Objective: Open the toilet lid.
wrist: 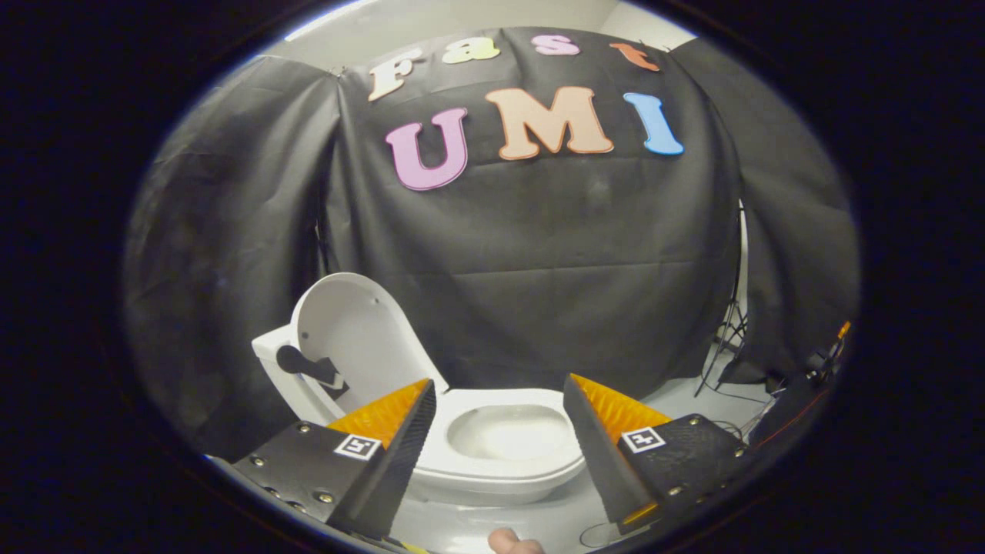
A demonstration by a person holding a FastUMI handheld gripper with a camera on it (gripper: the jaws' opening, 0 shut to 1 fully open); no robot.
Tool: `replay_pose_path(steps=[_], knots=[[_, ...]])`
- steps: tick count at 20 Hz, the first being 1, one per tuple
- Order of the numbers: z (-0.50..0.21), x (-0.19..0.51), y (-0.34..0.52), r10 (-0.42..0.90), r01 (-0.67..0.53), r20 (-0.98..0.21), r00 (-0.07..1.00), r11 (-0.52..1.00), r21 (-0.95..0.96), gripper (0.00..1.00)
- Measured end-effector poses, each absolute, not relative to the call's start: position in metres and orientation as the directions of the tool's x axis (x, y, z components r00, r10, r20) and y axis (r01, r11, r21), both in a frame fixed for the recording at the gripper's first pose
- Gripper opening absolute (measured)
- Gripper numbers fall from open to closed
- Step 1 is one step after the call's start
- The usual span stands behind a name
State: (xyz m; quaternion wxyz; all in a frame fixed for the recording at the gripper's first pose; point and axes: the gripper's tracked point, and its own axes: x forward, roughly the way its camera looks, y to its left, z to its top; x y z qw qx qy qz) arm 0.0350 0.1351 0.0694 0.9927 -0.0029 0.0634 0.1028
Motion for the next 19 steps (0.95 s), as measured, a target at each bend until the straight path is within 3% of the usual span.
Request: replay_pose_path(steps=[19], knots=[[0.09, 0.03, 0.116, 0.18, -0.181, -0.03, 0.983, 0.984, -0.003, 0.98]])
